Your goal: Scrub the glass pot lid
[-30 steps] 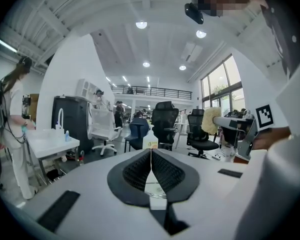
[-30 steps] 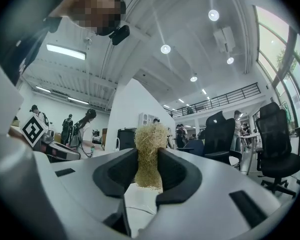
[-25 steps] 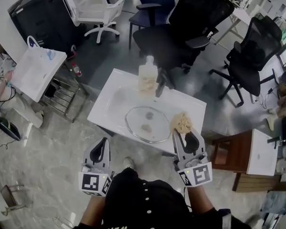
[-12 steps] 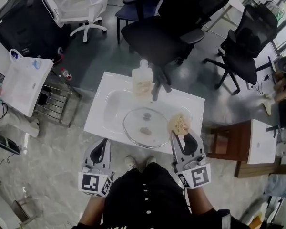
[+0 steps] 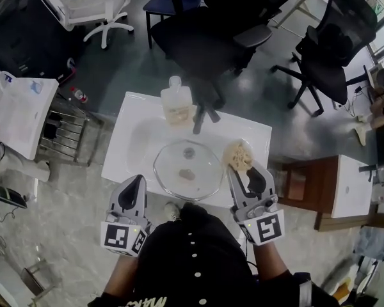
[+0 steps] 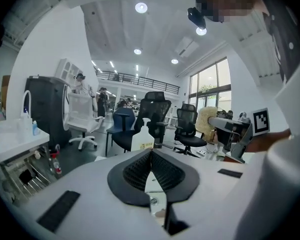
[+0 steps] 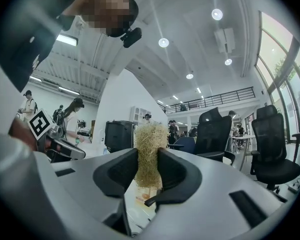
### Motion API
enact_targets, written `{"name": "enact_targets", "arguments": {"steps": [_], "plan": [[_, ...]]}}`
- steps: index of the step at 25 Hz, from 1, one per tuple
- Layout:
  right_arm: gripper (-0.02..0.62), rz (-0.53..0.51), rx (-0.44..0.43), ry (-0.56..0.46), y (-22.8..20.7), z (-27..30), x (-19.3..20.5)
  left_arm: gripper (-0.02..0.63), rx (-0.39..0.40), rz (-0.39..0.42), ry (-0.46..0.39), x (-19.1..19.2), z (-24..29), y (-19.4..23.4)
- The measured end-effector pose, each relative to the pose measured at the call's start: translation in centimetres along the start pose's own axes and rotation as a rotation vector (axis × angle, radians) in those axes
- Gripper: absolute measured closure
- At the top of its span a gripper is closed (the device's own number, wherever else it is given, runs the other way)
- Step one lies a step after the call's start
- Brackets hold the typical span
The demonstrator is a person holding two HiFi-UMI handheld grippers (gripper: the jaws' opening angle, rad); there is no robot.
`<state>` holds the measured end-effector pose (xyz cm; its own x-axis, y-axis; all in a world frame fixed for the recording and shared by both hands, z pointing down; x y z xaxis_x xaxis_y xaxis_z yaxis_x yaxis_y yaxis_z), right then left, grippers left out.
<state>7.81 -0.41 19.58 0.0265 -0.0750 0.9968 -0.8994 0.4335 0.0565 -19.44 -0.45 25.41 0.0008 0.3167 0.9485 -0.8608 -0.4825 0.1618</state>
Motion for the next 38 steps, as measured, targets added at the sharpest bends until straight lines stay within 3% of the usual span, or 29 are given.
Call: {"name": "enact_targets", "arguments": {"steps": [7,10,16,23,28,34,38], "plan": [[0.463,-0.044,-0.057,0.015,-3.8,1.7,0.7,0.580,0.050,0.028,0.059,-1.1,5.1,-1.8],[0.463,-0.088,-0.117,0.040,-4.7,2.6,1.7,0.581,0.026,0.024,0.097,-0.6,6.4,-1.5],[0.463,-0.227,-0.286,0.167,-4.3,3.6,6.1,0.580,0.011,0.044,0.255,2.1,7.5,-0.6],[0.463,-0.440,-0.471,0.301,-1.3,5.9,13.6,0.572,-0.001,-0.190,0.394,8.4,8.6,3.6],[0.463,-0.553,-0.553,0.393,0.5,7.6,19.2,0.511,0.025,-0.234,0.518,12.4,10.3,5.8],[0.463,-0.697,-0.642,0.459,2.4,8.8,24.9,0.366,0.121,-0.461,0.616,16.0,12.1,6.9],[0.463,-0.720,-0.660,0.483,2.9,9.4,27.0,0.335,0.132,-0.552,0.728,17.5,12.1,7.3]]}}
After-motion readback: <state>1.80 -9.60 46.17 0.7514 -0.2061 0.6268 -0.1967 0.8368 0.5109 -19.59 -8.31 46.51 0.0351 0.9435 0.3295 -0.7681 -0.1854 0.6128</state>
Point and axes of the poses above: the fingertips, and each gripper's own axes: z forward along the fingers, y to its left, x out of its underside, the point moved 6 cm from there along -z, backward along the fingers, and after that the axes turned 1 degree about y, right-handed, at the moved point
